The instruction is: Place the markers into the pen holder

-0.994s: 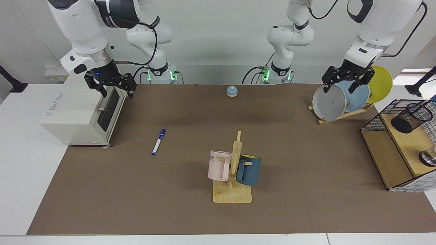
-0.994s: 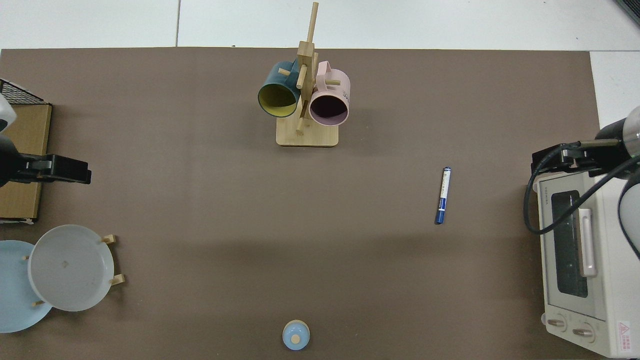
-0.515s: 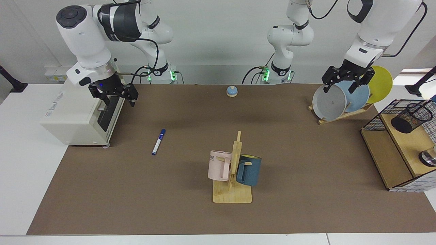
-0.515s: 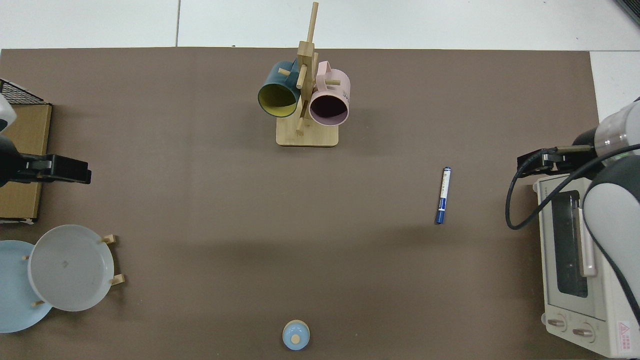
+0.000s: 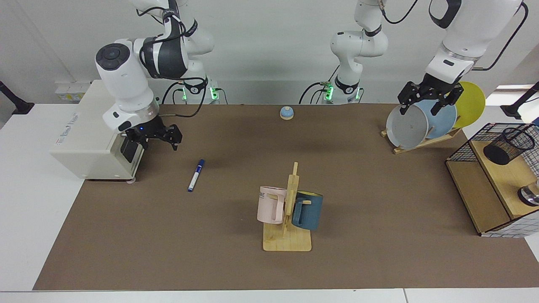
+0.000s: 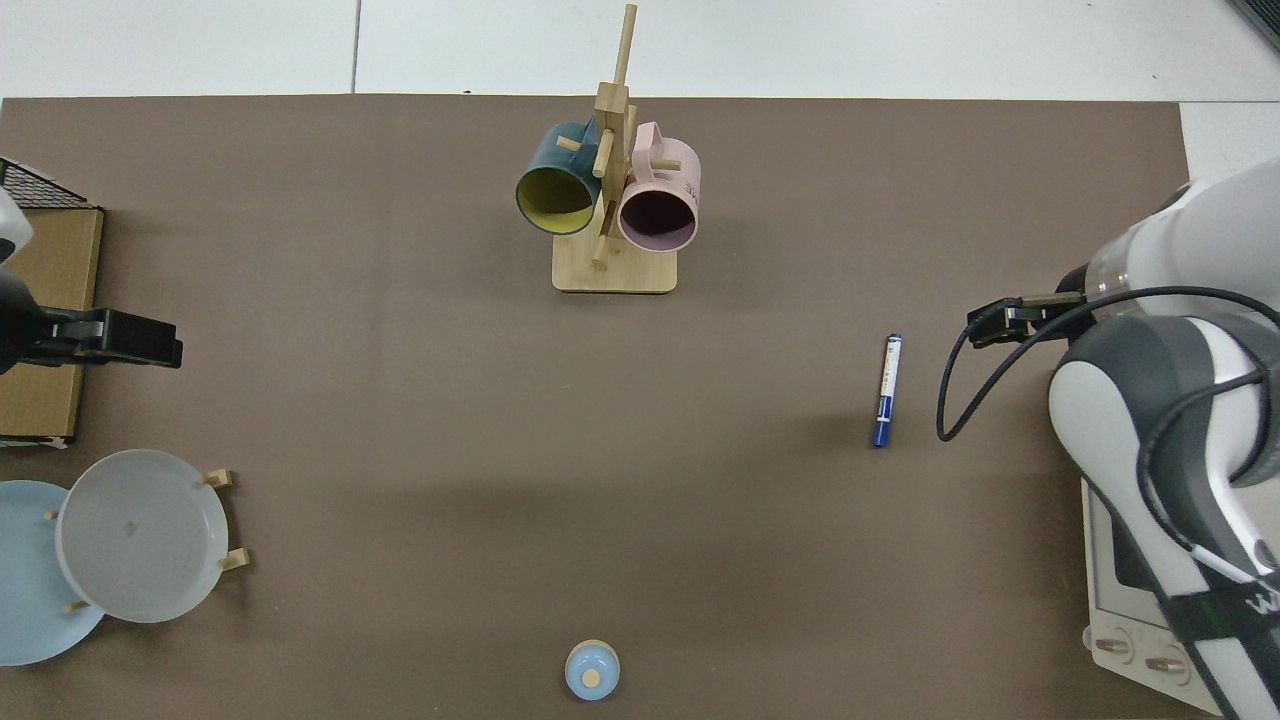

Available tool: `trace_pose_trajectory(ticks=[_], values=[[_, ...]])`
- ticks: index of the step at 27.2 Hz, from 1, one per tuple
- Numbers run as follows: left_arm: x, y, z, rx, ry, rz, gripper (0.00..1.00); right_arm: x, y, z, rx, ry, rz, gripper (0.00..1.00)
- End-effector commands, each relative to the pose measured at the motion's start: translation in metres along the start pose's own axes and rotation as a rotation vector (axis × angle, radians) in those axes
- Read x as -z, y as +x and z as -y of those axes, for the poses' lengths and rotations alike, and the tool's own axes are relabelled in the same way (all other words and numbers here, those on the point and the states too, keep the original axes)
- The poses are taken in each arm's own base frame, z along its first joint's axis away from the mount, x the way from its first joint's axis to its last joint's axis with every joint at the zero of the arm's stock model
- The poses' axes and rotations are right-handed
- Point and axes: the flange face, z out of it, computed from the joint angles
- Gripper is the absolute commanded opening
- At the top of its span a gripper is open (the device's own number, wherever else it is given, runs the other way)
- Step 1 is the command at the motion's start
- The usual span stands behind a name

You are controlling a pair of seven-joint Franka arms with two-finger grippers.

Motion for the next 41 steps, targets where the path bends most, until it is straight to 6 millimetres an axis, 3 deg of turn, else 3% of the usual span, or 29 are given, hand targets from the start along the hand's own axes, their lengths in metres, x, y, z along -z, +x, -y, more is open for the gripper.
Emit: trace_pose_trajectory(ticks=[1, 6, 26, 36, 41], values=[[0.002, -0.004, 0.002, 0.001, 0.016, 0.008, 1.00, -0.030, 0.009, 0.003, 0.002, 0.010, 0.002, 1.00], [0.002, -0.004, 0.002, 0.001, 0.016, 0.008, 1.00, -0.068, 0.014, 0.010, 0.011, 0.007, -0.027, 1.00], [0.002, -0.004, 0.002, 0.001, 0.016, 0.008, 1.00, -0.167, 0.032, 0.036, -0.060, -0.013, -0.016, 1.00], [0.002, -0.004, 0.002, 0.001, 0.016, 0.008, 1.00, -0.201, 0.036, 0.042, -0.098, 0.002, -0.027, 1.00], [0.002, -0.004, 0.002, 0.001, 0.016, 0.008, 1.00, -0.200, 0.036, 0.051, -0.103, 0.020, -0.036, 1.00]])
